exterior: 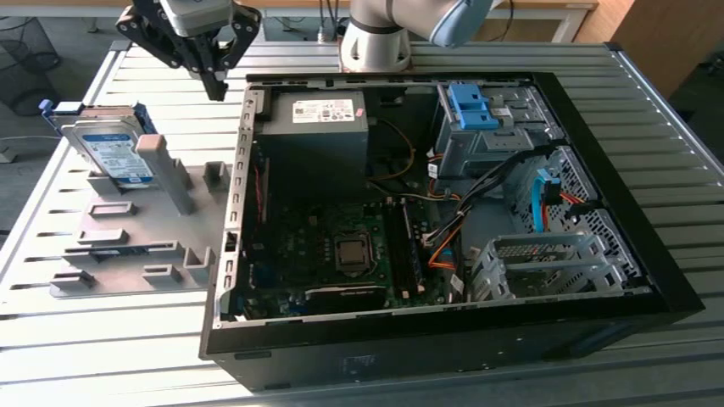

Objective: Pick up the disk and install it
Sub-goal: 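Reach for the disk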

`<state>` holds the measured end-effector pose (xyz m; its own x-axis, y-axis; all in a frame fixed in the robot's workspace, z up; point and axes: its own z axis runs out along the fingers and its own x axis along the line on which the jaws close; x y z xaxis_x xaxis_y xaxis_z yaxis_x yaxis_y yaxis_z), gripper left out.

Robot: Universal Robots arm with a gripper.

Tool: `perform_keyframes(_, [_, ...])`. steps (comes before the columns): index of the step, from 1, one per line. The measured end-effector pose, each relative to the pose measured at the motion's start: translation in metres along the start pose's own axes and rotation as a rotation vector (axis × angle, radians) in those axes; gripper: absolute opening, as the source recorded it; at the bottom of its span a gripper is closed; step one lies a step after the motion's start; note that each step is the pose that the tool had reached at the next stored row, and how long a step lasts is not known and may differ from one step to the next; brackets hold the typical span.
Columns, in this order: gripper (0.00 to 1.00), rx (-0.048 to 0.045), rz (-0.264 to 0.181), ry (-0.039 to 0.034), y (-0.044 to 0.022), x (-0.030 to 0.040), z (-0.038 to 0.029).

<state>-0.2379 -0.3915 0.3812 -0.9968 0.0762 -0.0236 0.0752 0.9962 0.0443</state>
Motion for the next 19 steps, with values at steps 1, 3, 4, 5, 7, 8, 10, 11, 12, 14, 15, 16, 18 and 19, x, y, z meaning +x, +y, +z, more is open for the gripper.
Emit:
perform_keyframes(1, [0.11, 0.0000, 0.000, -0.0001, -0.0001, 0.0011, 0.0001])
perform_keyframes(3, [0.11, 0.0000, 0.000, -0.0001, -0.0003, 0.0033, 0.0002])
perform_keyframes(4, [0.11, 0.0000, 0.000, 0.0000, -0.0004, 0.0043, 0.0002])
perform_keyframes(5, [0.11, -0.0001, 0.000, -0.0001, -0.0004, 0.0052, 0.0003])
perform_keyframes(7, [0.11, -0.0001, 0.000, -0.0001, -0.0006, 0.0070, 0.0004])
perform_keyframes(8, [0.11, 0.0000, 0.000, 0.0000, -0.0006, 0.0079, 0.0005])
perform_keyframes(10, [0.11, 0.0000, 0.000, -0.0001, -0.0008, 0.0098, 0.0006])
perform_keyframes(11, [0.11, 0.0000, 0.000, -0.0001, -0.0009, 0.0108, 0.0006])
perform_keyframes(12, [0.11, 0.0000, 0.000, -0.0001, -0.0009, 0.0117, 0.0007])
perform_keyframes(14, [0.11, 0.0000, 0.000, 0.0000, -0.0011, 0.0137, 0.0008])
perform_keyframes(15, [0.11, 0.0000, 0.000, 0.0000, -0.0012, 0.0147, 0.0008])
perform_keyframes(16, [0.11, 0.0000, 0.000, -0.0001, -0.0012, 0.0156, 0.0009])
perform_keyframes(18, [0.11, -0.0001, 0.000, -0.0001, -0.0014, 0.0174, 0.0011])
perform_keyframes(19, [0.11, 0.0000, 0.000, -0.0001, -0.0015, 0.0183, 0.0011])
